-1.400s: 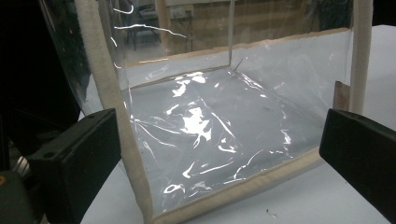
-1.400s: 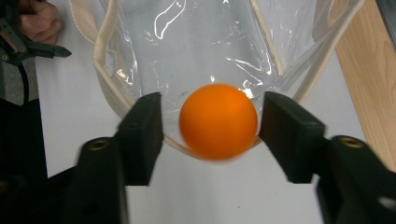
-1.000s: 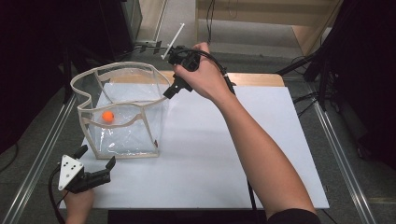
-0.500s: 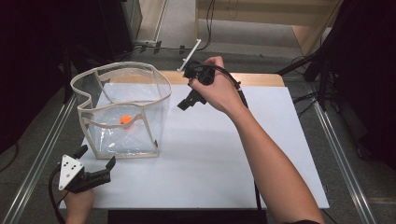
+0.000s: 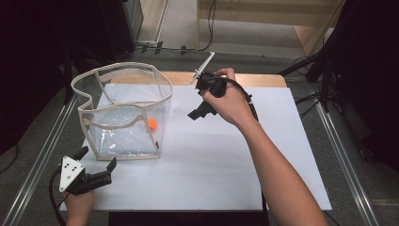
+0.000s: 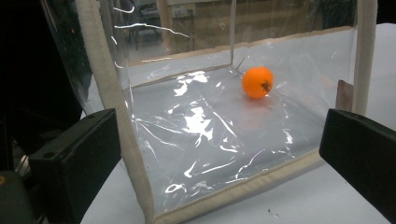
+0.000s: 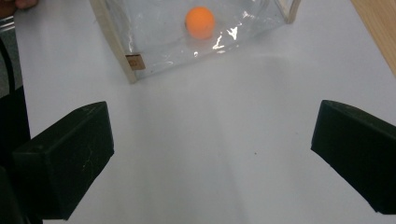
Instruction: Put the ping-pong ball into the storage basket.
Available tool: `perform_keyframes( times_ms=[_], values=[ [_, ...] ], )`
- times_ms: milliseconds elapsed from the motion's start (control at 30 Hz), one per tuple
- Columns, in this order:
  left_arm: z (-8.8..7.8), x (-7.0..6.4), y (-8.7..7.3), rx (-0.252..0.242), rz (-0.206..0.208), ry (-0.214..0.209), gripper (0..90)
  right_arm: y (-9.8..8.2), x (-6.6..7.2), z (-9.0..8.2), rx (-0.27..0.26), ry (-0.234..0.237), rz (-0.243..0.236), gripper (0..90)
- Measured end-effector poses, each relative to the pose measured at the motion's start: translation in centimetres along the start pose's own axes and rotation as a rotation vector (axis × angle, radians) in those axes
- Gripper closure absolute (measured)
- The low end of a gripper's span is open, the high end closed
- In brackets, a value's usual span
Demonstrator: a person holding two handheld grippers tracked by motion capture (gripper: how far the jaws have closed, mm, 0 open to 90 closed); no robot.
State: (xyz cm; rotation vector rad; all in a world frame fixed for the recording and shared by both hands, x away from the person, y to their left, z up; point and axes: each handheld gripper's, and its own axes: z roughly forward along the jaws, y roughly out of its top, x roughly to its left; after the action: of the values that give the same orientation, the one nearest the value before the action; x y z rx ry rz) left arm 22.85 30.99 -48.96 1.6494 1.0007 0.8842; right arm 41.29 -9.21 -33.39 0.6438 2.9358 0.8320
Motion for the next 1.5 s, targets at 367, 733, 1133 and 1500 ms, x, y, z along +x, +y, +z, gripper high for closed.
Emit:
perform_keyframes(
  times_ms=[367, 733, 1133, 1500],
  values=[
    [0.0, 0.0, 0.0, -0.001, 0.000, -0.001, 0.0, -2.8, 0.1, 0.3, -0.021, -0.018, 0.011, 0.0],
    [0.0, 0.0, 0.0, 0.000, -0.001, 0.002, 0.0, -5.8, 0.4, 0.3, -0.041, -0.034, 0.034, 0.0],
    [0.0, 0.0, 0.0, 0.000, -0.001, 0.004, 0.0, -9.7, 0.7, 0.7, -0.091, -0.042, 0.074, 0.0],
    [0.0, 0.0, 0.0, 0.002, 0.000, 0.005, 0.0, -13.9, 1.5, 0.7, -0.157, -0.074, 0.113, 0.0]
  ],
)
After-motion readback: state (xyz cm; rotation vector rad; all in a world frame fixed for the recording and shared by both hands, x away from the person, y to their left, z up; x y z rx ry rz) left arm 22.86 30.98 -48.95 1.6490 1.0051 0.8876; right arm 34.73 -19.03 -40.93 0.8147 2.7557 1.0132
